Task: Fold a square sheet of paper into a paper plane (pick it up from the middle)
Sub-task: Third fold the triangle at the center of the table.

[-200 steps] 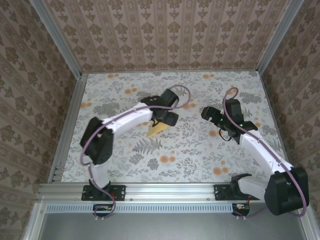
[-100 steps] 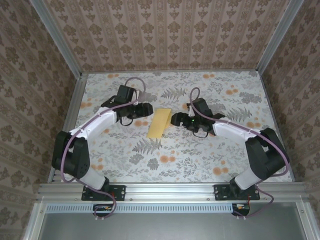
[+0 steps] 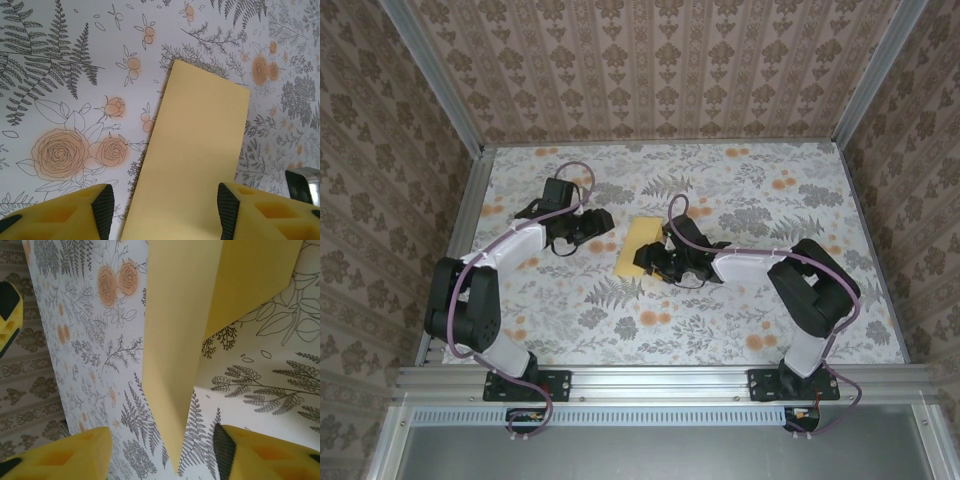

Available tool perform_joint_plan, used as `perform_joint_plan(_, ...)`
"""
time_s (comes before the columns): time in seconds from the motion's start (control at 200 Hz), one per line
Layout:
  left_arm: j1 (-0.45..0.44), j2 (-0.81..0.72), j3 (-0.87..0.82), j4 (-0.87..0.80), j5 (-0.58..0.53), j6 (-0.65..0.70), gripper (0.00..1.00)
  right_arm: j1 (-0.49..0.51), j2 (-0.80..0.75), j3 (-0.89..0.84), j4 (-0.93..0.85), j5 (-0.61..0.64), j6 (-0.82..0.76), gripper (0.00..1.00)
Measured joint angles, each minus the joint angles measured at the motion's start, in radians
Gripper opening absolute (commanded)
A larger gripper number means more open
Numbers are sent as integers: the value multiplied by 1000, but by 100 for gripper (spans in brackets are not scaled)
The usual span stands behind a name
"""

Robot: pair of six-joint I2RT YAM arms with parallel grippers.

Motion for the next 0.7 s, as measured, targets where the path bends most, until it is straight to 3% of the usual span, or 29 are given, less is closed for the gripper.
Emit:
perform_joint_plan(0.125, 0, 0, -8, 10, 10, -3, 54, 0, 33, -1, 36, -9, 37, 24)
perform_joint_plan(0.245, 0, 5, -11, 32, 34, -7, 48, -1, 35, -3, 34, -11, 46, 9)
perform_joint_plan(0.42, -15, 66, -6, 85, 85, -6, 42, -28, 11, -2, -88, -47, -32, 5)
perform_joint_plan(0.7, -112, 251, 113, 134, 151, -5, 36, -126, -30, 35, -354, -144, -249, 5)
